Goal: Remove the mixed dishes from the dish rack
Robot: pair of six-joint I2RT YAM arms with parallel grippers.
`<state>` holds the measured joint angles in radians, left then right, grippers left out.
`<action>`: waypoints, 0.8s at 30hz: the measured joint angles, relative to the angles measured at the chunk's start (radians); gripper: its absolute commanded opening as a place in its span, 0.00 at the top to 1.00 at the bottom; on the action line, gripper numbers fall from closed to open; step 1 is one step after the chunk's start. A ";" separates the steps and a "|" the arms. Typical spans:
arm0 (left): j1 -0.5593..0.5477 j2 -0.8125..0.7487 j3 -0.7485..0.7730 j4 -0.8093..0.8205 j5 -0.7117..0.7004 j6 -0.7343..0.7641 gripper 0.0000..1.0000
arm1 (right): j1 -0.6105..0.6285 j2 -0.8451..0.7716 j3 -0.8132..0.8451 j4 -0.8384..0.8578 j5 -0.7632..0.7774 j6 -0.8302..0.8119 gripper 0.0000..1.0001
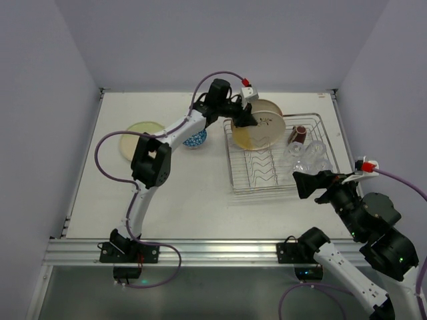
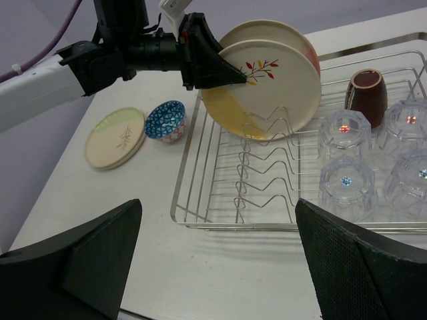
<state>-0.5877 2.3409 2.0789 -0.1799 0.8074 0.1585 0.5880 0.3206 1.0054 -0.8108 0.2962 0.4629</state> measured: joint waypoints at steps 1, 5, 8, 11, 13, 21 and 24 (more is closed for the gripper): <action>-0.002 -0.001 0.000 0.000 0.002 0.012 1.00 | 0.000 0.000 -0.001 0.000 0.000 0.000 0.01; -0.004 -0.007 -0.002 0.002 -0.001 0.049 1.00 | 0.000 0.000 -0.004 0.000 0.000 0.000 0.01; -0.005 -0.023 -0.024 0.012 -0.012 0.068 1.00 | 0.000 0.000 -0.004 0.000 0.000 0.000 0.01; -0.006 -0.043 -0.041 0.013 -0.027 0.077 1.00 | 0.000 0.000 -0.004 0.000 -0.001 0.000 0.01; -0.006 -0.055 -0.045 0.013 -0.031 0.081 1.00 | 0.000 0.000 -0.004 0.000 -0.001 0.000 0.01; -0.006 -0.080 -0.045 0.015 -0.030 0.087 1.00 | 0.000 -0.001 -0.004 0.000 -0.002 0.000 0.01; -0.006 -0.091 -0.045 0.015 -0.028 0.080 1.00 | 0.000 -0.001 -0.004 0.000 -0.002 0.000 0.01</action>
<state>-0.5941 2.2501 2.0338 -0.1646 0.7792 0.2382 0.5880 0.3195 1.0016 -0.8108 0.2939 0.4633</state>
